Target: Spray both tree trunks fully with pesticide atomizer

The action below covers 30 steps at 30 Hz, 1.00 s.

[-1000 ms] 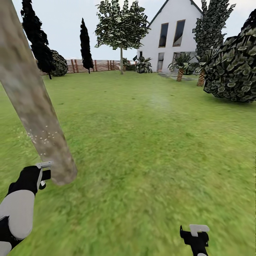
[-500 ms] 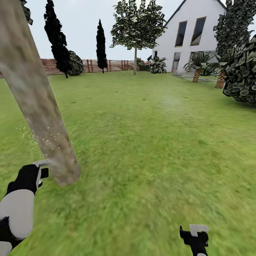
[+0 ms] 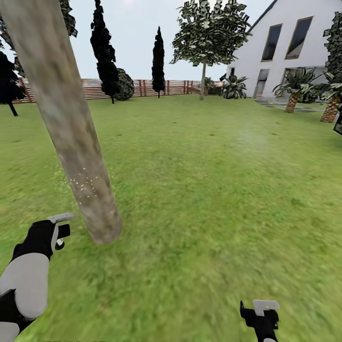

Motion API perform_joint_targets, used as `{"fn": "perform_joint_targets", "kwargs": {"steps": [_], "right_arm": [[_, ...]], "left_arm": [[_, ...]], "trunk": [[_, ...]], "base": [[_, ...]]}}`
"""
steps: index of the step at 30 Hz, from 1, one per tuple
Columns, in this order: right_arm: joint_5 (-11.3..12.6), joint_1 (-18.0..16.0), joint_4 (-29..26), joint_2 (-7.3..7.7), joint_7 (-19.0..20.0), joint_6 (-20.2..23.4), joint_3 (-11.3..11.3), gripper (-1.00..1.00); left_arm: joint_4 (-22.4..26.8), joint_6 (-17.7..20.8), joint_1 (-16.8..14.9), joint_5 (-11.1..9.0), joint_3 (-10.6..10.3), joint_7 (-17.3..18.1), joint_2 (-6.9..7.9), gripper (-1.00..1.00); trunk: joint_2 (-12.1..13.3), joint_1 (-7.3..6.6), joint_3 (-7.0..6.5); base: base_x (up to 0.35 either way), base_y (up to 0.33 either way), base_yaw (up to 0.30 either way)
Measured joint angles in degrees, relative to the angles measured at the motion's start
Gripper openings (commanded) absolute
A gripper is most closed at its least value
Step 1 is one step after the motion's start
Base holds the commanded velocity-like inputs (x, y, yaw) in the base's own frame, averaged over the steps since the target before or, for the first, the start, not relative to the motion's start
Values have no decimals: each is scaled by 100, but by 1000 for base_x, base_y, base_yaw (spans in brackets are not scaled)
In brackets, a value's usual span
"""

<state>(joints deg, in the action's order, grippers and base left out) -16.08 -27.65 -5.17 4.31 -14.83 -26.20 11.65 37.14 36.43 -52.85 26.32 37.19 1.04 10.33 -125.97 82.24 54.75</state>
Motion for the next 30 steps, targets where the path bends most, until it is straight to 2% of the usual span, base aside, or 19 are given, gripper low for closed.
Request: {"fn": "perform_joint_targets", "kwargs": {"steps": [5, 11, 12, 14, 23, 30], "right_arm": [[0, 1, -1, 10, -2, -1, 2, 100], [1, 0, -1, 23, -3, -2, 5, 100], [-1, 0, -1, 20, -3, -2, 1, 100], [-1, -1, 1, 18, -5, -2, -1, 100], [0, -1, 1, 9, -4, -1, 0, 100], [-1, 1, -1, 9, -4, -1, 1, 100]], "left_arm": [[6, -23, 58, 43, -14, -21, -27, -100], [73, -13, 577, 6, 10, -14, -16, -100], [102, -16, 621, -58, 12, -11, -13, -100], [114, -17, 648, -118, 3, 1, -28, -100], [74, -26, 652, -144, 1, 15, -31, -100], [58, -36, 650, -147, -7, 16, -54, -100]], "trunk": [[0, -1, 0], [0, 1, 1], [0, 0, 0], [0, 0, 0], [0, -1, 0], [0, -2, 0]], "base": [[127, -222, 9], [7, -274, 4], [0, -277, 181], [0, -278, 245], [102, -271, 265], [204, -231, 22]]}}
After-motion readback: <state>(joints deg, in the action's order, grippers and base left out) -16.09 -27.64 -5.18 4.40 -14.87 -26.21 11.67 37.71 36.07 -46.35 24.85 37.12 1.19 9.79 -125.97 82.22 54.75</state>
